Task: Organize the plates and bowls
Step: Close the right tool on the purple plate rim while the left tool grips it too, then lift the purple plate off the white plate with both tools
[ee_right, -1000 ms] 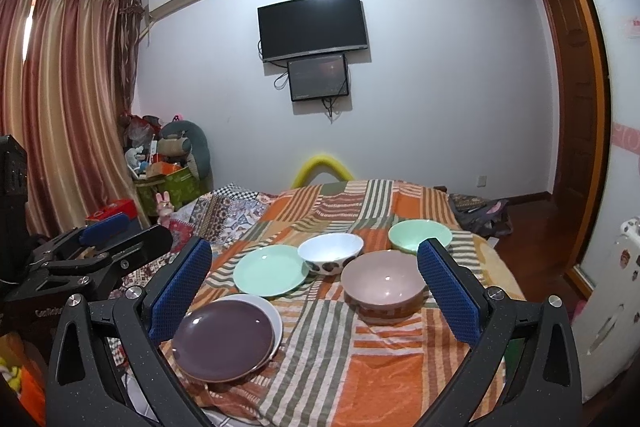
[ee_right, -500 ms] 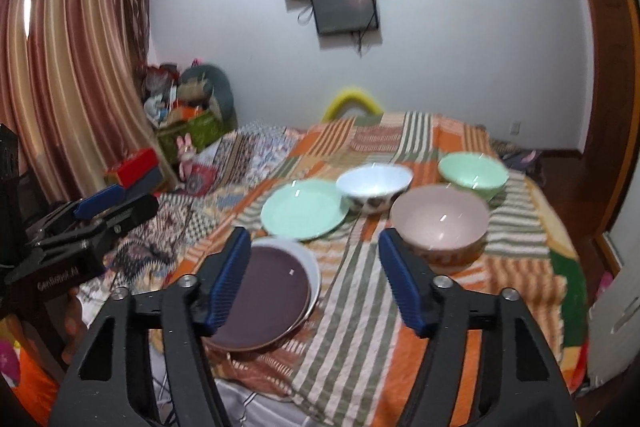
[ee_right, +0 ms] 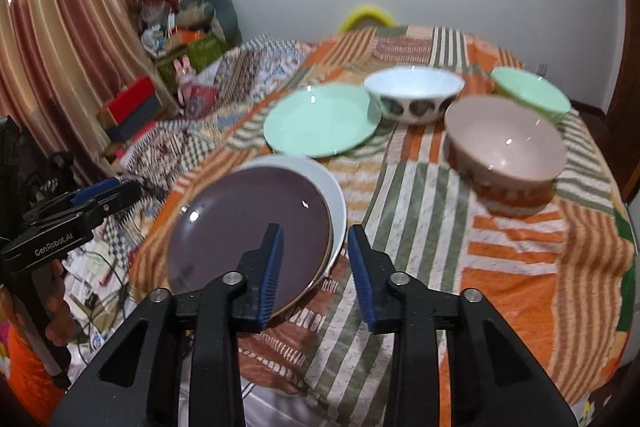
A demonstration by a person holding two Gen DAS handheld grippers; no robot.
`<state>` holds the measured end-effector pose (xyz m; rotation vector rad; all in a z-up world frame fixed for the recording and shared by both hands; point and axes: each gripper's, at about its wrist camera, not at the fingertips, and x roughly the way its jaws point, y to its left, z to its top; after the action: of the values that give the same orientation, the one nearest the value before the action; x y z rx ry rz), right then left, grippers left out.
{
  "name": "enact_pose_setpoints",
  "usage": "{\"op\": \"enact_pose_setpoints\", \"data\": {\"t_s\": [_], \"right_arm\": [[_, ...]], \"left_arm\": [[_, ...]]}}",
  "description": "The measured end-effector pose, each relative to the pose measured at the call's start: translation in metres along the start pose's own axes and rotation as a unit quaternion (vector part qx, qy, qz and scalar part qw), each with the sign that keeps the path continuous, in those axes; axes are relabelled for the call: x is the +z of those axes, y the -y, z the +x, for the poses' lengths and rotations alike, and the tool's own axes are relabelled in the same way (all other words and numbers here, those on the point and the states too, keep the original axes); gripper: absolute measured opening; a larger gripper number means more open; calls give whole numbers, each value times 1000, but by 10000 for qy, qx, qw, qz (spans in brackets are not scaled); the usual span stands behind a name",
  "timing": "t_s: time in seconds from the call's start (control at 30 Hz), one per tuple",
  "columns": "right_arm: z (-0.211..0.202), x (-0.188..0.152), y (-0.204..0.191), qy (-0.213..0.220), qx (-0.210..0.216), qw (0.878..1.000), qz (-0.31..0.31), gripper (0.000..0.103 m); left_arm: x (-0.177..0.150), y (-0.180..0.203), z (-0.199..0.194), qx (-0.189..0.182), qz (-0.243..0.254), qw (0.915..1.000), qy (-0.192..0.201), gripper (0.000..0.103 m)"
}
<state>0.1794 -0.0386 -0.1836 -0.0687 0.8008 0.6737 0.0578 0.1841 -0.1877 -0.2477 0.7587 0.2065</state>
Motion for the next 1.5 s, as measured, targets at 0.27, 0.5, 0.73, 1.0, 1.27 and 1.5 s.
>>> {"op": "enact_pose_setpoints", "data": {"t_s": [0.27,0.5,0.73,1.0,1.27,1.5], "right_arm": [[41,-1,6,-460,-25,9989,5,26],[58,-3,13,-696,42,9975,107,16],[70,-2,9,-819,121,9966,39,15],[75,-2,7,-856,113,9963,22,15],[76,-4,3,-906,197,9957,-16,15],[90,-8,-4,-1042,324,9940,-88,15]], "left_arm": [[-13,-19,39,-31,-154,9987,-494,41],[-21,-31,56,-38,-358,9971,-671,31],[-26,-37,62,-202,-473,9959,-741,24],[-27,-30,63,-367,-331,9957,-782,18],[-27,-39,64,-381,-474,9951,-785,18],[-29,-50,62,-493,-646,9935,-792,18]]}}
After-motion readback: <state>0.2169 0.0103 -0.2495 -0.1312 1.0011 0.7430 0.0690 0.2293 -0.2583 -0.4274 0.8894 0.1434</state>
